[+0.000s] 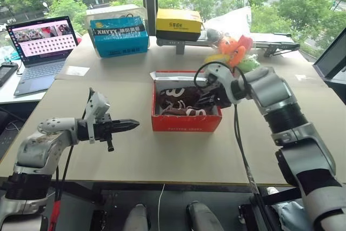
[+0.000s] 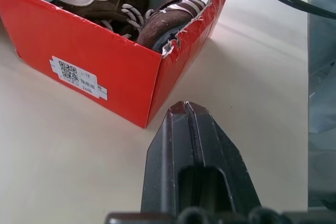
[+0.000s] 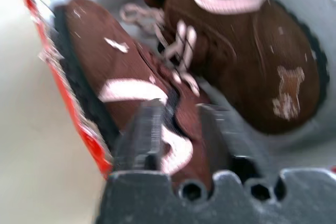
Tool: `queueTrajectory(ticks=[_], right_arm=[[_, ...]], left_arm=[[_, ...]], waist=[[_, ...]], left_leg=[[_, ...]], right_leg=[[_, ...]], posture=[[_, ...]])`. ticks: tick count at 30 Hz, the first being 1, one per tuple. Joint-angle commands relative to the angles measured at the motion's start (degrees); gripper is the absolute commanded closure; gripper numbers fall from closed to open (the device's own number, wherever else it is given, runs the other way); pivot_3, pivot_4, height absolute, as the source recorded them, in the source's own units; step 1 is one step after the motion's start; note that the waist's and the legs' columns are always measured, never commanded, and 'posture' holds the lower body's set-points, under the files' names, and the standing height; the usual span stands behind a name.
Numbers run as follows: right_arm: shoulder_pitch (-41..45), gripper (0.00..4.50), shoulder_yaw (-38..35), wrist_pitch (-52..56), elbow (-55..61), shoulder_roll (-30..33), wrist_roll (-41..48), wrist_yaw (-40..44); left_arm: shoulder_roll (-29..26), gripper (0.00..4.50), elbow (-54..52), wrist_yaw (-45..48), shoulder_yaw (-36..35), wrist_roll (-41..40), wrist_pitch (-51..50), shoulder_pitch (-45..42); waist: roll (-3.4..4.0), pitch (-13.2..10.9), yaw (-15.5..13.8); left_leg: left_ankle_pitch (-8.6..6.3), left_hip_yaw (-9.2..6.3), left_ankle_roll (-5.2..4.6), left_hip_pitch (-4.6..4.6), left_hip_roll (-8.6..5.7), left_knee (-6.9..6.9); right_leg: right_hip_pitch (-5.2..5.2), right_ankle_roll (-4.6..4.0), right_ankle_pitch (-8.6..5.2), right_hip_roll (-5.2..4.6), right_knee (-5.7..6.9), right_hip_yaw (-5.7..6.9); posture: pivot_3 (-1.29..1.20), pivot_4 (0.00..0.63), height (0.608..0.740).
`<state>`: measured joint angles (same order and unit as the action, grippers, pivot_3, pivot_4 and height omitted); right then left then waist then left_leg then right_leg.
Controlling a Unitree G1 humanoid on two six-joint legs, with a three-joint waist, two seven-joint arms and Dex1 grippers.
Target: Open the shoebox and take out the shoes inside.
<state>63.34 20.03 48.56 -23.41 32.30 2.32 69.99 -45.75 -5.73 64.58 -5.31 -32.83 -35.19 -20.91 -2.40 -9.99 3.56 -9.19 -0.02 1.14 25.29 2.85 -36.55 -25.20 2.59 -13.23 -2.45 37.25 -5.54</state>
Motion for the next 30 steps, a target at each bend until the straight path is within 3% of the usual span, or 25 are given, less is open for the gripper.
queueTrajectory(ticks=[1, 4, 5, 13, 19, 26, 30], right_arm=[[0.93, 1.24, 1.25, -2.35, 1.87, 1.32, 0.19, 2.81], [0.37, 0.15, 2.39, -2.71, 2.8, 1.76, 0.25, 4.46], [0.19, 0.01, 2.69, -2.77, 3.09, 1.91, 0.32, 4.98], [-0.57, 0.01, 4.86, -5.52, 0.61, 1.32, -1.19, 5.91], [-0.08, 0.01, 6.09, -12.72, -10.25, -1.81, -5.43, 1.44], [1.36, 0.01, 5.16, -15.69, -15.99, -3.65, -6.64, 0.39], [1.71, 1.06, 4.57, -15.47, -15.12, -3.72, -6.62, 1.36]], left_arm=[[-0.3, 4.5, -0.84, 0.39, -0.28, -0.21, 0.5, -1.05], [-0.34, 4.5, -0.96, 0.36, -0.31, -0.23, 0.43, -0.95], [-0.36, 4.5, -0.98, 0.33, -0.33, -0.22, 0.4, -0.92], [-0.34, 4.5, -1.04, 0.18, -0.4, -0.26, 0.28, -0.83], [-0.23, 4.5, -1.04, 0.0, -0.3, -0.22, 0.22, -0.97], [-0.27, 4.5, -1.24, -0.27, -0.46, -0.26, 0.13, -0.78], [-0.27, 4.5, -1.15, -0.34, -0.51, -0.25, 0.15, -0.86]], waist=[[0.0, 0.0, 0.04], [0.0, 0.0, 0.06], [0.0, 0.0, 0.05], [0.0, 0.0, 0.05], [-0.02, 0.01, 0.06], [-0.07, 0.05, 0.27], [-0.07, 0.05, 0.27]], left_leg=[[0.0, 0.0, 0.0, 0.0, 0.0, 0.0], [0.0, 0.0, 0.0, 0.0, 0.0, 0.0], [0.0, 0.0, 0.0, 0.0, 0.0, 0.0], [0.0, -0.01, 0.0, 0.0, 0.0, 0.0], [0.0, -0.01, 0.0, -0.06, 0.0, -0.01], [0.0, -0.01, 0.01, -0.71, 0.0, -0.2], [-0.01, -0.01, 0.02, -0.93, 0.01, -0.19]], right_leg=[[0.0, 0.0, 0.0, 0.0, 0.0, 0.0], [0.0, 0.01, 0.0, 0.0, 0.0, 0.0], [0.01, 0.01, 0.0, 0.0, 0.0, 0.0], [0.01, 0.01, 0.0, 0.0, 0.01, 0.01], [0.08, 0.02, 0.0, 0.0, 0.01, 0.01], [0.86, 0.1, 0.09, -0.01, -0.12, 0.02], [1.03, -0.31, -0.16, -0.02, -0.12, 0.01]], posture=[[0.0, 0.15, 0.716], [0.0, 0.15, 0.716], [0.0, 0.15, 0.716], [0.0, 0.15, 0.716], [0.0, 0.15, 0.716], [0.0, 0.15, 0.716], [0.0, 0.15, 0.716]])
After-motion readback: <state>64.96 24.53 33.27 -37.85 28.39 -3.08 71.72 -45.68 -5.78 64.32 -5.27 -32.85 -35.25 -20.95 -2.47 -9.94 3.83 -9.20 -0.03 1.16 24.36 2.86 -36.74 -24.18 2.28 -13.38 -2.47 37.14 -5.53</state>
